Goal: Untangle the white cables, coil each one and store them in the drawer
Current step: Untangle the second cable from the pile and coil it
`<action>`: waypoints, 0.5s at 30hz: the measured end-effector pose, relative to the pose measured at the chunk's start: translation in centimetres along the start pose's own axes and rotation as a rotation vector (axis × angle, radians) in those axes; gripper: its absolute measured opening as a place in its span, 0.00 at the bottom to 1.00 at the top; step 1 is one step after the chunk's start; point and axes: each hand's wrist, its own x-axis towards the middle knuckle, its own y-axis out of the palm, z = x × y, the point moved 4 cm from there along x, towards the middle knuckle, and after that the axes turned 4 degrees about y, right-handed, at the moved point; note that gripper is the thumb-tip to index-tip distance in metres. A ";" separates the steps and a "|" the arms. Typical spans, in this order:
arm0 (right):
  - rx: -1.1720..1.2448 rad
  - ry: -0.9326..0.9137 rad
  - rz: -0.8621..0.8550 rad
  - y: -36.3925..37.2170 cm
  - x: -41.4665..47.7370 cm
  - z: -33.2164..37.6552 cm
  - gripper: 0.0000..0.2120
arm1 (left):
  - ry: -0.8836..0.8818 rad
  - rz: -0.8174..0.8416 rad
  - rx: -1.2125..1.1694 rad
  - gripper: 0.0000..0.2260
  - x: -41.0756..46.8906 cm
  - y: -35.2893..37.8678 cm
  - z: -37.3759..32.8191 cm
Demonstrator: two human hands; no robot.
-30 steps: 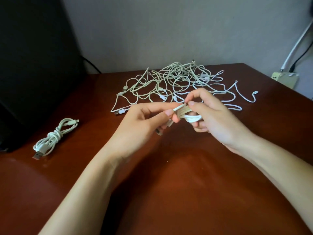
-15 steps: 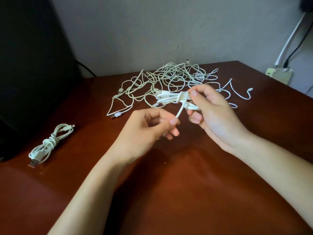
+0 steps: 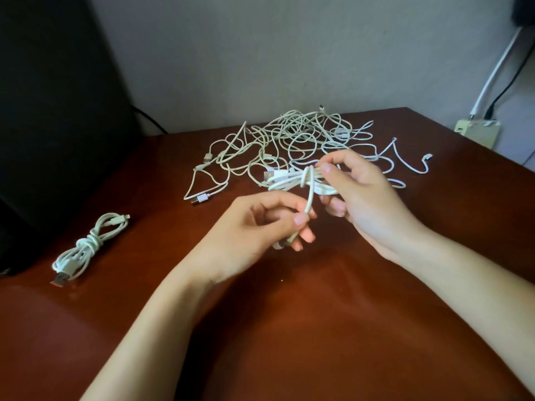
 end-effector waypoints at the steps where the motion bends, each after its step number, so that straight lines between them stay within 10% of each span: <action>1: 0.023 -0.003 0.002 0.0 0.0 0.0 0.04 | -0.012 0.024 0.028 0.05 0.0 0.1 0.1; 15: 0.547 0.078 0.298 1.1 -0.5 0.6 0.02 | -0.276 -0.030 0.020 0.11 -0.4 -2.1 1.2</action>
